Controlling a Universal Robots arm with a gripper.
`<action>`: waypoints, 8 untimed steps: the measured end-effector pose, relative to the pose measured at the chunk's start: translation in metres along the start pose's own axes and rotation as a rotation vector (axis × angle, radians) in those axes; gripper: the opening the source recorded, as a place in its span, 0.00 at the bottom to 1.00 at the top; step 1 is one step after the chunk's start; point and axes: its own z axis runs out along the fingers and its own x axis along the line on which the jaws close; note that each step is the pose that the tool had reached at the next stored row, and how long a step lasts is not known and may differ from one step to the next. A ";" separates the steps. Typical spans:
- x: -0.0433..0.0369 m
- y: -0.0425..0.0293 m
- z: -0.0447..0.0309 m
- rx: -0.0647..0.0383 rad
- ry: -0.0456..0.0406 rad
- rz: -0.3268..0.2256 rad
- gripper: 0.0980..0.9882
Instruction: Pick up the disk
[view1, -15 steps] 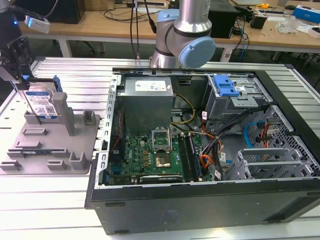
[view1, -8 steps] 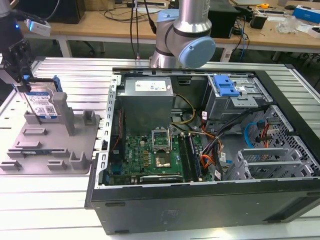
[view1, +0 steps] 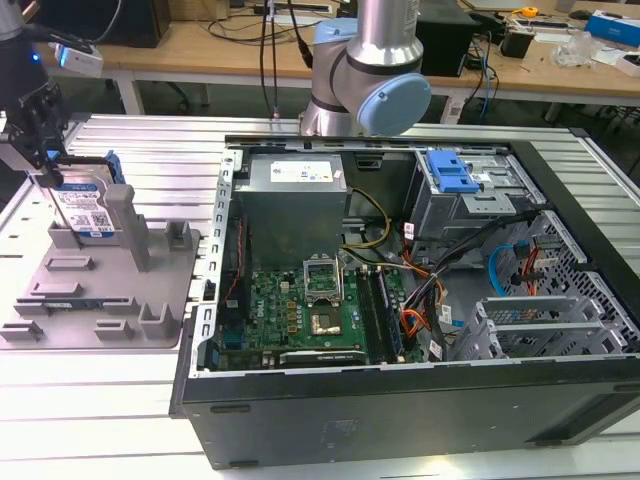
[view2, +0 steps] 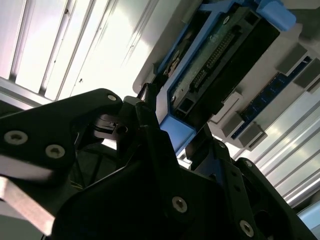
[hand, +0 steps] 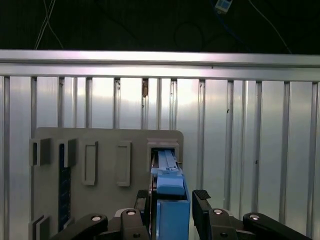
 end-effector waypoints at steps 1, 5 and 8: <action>0.0001 0.0000 0.0003 0.000 0.0000 0.003 0.43; 0.0002 0.0000 0.0016 0.000 0.0000 0.011 0.43; 0.0005 0.0000 0.0028 -0.001 0.0000 0.019 0.43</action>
